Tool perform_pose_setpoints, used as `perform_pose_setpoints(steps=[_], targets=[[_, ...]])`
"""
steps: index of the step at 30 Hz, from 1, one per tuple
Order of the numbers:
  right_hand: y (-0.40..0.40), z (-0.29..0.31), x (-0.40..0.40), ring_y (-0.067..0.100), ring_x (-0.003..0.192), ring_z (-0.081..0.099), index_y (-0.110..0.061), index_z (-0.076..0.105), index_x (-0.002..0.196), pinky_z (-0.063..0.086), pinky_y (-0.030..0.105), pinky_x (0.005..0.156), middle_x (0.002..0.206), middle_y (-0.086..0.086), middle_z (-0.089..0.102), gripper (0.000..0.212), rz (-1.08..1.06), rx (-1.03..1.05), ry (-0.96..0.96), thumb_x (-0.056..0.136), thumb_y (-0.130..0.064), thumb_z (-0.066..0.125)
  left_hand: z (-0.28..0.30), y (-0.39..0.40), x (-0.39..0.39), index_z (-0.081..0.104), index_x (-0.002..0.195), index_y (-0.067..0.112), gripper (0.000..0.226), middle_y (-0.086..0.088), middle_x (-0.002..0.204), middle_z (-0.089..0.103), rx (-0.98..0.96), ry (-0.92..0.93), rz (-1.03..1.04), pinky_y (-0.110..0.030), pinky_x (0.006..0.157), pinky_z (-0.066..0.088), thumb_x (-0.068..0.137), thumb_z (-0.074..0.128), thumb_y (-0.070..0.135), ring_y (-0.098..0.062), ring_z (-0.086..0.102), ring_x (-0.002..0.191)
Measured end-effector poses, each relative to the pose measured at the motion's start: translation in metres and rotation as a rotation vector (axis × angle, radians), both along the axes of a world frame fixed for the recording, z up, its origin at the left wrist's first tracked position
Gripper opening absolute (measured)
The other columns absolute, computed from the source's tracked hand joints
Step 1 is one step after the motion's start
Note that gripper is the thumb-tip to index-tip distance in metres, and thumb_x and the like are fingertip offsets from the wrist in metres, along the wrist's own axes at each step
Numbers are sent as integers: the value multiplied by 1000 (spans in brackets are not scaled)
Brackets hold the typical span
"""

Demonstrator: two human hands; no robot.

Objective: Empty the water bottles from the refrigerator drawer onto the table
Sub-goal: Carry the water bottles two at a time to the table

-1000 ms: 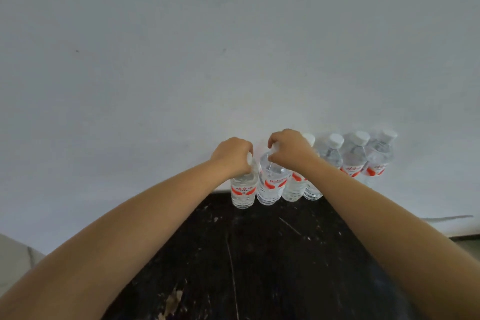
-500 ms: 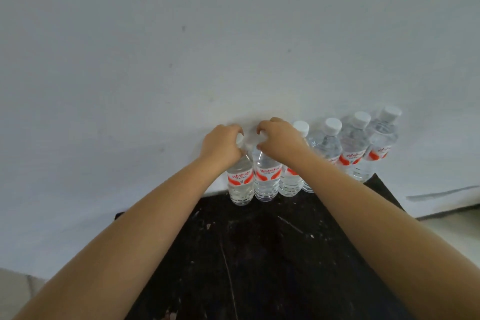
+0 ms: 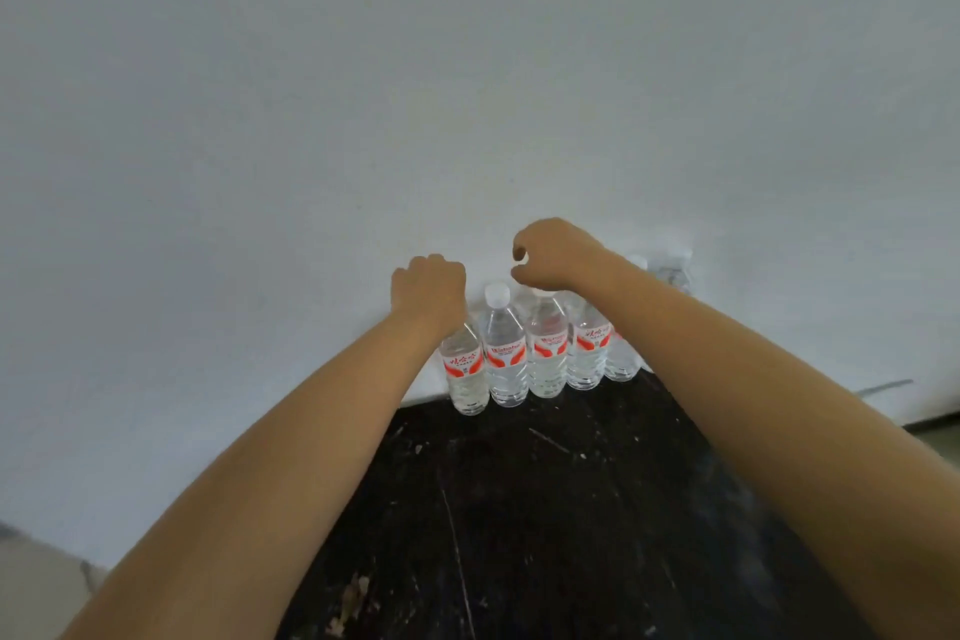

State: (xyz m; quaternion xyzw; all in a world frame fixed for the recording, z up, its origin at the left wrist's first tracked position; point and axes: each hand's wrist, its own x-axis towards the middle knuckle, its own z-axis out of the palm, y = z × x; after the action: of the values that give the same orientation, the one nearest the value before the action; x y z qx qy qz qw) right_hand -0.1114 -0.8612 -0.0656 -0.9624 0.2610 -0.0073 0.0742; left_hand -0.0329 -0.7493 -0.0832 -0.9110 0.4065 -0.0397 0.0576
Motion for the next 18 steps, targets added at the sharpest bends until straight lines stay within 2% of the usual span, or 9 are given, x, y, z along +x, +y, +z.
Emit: perform_pose_setpoints(steps=[7,13,18], targets=[[46,70,-114,31,115,57,0,62,115,49,37,96,121,15,63,32,-122,-115,-65,89,-14,49,66,56,-85,57,119,9,32,-9,123,56,62,-105,-76,-32,93,42,89,48,5,-26,51,117],[131,109,-276,31,115,55,-3,62,115,47,38,96,121,15,60,30,-297,-250,-67,91,-15,48,102,120,-211,58,121,9,34,-11,122,56,-28,-152,-350,-35,92,43,89,45,6,-28,51,116],[188,120,-406,31,116,53,-6,59,120,46,38,97,123,13,57,32,-470,-300,-47,93,-18,46,120,134,-326,58,120,8,34,-11,123,57,-101,-144,-581,-35,91,44,90,45,5,-29,52,116]])
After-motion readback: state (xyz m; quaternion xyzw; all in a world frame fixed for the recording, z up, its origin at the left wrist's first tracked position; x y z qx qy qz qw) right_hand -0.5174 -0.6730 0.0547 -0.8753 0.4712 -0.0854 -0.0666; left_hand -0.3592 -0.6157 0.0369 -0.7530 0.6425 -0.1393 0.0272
